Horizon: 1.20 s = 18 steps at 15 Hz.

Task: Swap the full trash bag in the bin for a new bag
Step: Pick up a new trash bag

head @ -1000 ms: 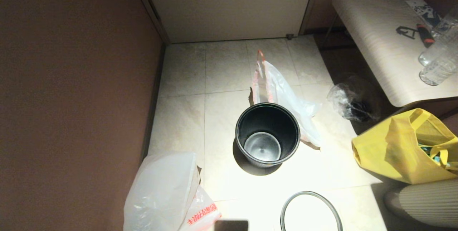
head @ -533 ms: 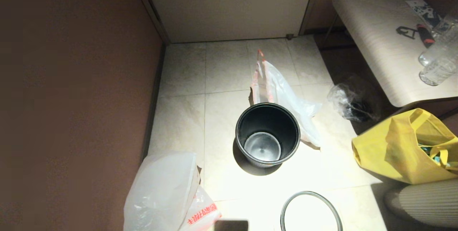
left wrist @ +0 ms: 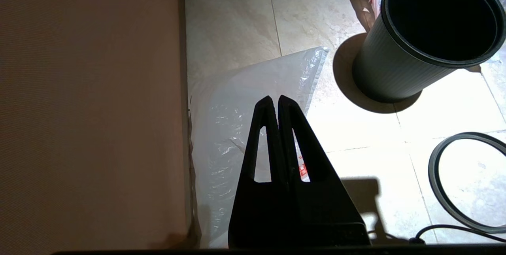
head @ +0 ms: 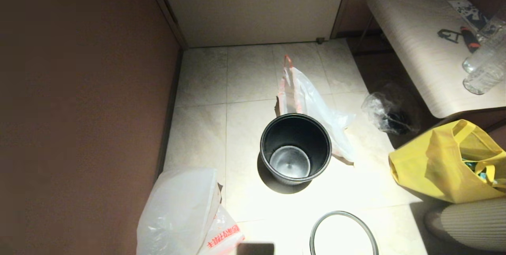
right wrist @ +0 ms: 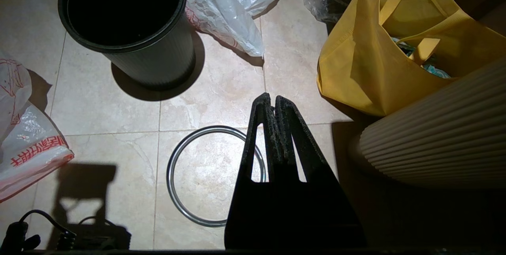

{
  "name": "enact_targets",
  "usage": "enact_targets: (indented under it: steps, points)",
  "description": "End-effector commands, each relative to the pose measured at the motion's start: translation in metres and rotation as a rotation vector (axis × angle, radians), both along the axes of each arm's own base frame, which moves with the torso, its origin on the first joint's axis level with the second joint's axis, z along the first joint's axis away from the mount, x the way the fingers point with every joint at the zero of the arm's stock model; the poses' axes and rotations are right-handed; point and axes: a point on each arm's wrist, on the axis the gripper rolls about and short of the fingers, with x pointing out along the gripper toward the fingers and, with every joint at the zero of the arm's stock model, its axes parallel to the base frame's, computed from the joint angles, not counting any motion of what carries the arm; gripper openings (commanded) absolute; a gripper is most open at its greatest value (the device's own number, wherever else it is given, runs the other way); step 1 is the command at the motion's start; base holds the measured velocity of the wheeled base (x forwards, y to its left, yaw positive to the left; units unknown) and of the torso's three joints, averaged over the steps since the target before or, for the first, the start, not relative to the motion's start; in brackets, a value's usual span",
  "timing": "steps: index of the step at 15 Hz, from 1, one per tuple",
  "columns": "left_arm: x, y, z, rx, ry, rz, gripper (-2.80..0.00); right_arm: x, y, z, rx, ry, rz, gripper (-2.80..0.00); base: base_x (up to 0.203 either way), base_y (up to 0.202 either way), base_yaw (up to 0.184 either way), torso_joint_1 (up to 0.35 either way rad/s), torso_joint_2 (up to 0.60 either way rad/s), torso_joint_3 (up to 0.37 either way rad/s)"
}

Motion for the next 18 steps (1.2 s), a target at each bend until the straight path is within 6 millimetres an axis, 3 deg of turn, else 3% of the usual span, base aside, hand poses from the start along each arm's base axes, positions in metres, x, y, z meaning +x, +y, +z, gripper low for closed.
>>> enact_targets:
  steps: [1, 14, 16, 18]
  points:
    - [0.0, 0.0, 0.0, 0.0, 0.0, 0.001, -2.8, 0.0, 0.0, 0.0, -0.001, -0.001, 0.0, -2.8, 0.0, 0.0, 0.0, 0.0, 0.0, 0.0]
    - [0.0, 0.0, 0.0, 0.001, 0.004, 0.001, -2.8, 0.0, 0.0, 0.0, -0.002, -0.001, 0.001, -2.8, 0.0, 0.0, 0.0, 0.0, 0.0, 0.0]
    - [-0.001, 0.0, 0.01, 0.011, -0.006, 0.0, -2.8, 0.0, 0.0, 0.0, 0.0, -0.001, 0.001, -2.8, 0.0, 0.0, 0.0, 0.0, 0.0, 0.0]
    - [0.003, 0.0, 0.043, 0.01, 0.009, -0.02, -2.8, 0.0, 0.0, 0.0, -0.002, -0.001, 0.001, -2.8, 0.0, 0.0, 0.0, 0.0, 0.0, 0.0]
